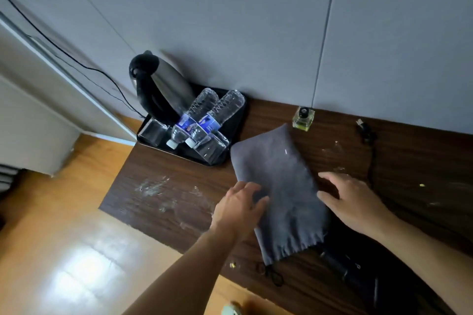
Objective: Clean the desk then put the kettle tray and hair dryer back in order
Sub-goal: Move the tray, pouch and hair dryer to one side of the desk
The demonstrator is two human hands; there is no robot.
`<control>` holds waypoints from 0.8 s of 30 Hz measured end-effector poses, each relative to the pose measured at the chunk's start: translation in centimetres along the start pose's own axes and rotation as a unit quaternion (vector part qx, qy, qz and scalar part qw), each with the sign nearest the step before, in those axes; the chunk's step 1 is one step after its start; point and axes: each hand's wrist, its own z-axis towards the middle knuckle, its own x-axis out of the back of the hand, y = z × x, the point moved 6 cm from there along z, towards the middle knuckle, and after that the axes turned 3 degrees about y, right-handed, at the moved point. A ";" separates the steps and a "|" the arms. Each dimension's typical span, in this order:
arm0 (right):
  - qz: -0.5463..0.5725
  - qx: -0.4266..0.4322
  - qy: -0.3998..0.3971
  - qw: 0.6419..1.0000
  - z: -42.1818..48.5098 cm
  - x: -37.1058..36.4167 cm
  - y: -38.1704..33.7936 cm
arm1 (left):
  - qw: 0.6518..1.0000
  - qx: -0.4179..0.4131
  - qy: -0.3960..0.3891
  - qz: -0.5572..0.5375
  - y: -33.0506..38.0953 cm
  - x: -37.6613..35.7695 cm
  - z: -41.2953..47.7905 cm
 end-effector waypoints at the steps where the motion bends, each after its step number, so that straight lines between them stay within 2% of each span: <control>1: 0.002 -0.001 0.002 1.000 0.7 -0.3 -1.1 | 1.000 0.001 -0.002 0.004 -0.9 0.5 0.7; 5: 0.007 -0.022 0.023 0.999 3.3 -1.0 -4.7 | 1.000 -0.017 -0.013 0.007 -4.2 2.1 4.4; 9: -0.009 -0.051 0.055 0.997 5.1 -1.7 -7.4 | 0.996 -0.075 -0.036 -0.016 -6.0 3.4 8.3; 15: -0.009 -0.108 0.057 0.992 6.5 -4.5 -10.8 | 0.986 -0.156 -0.046 -0.025 -8.2 6.0 10.8; 17: 0.006 -0.126 0.097 0.987 7.0 -4.2 -11.6 | 0.981 -0.181 -0.060 -0.023 -8.7 6.2 11.0; 21: 0.033 -0.174 0.281 0.943 9.5 0.0 -10.7 | 0.974 -0.215 -0.051 -0.055 -8.9 6.4 11.9; 22: 0.033 -0.186 0.309 0.932 10.6 1.2 -10.2 | 0.972 -0.219 -0.047 -0.072 -8.9 6.5 12.2; 24: 0.020 -0.200 0.309 0.930 13.1 2.9 -9.2 | 0.970 -0.217 -0.042 -0.099 -9.2 6.9 12.3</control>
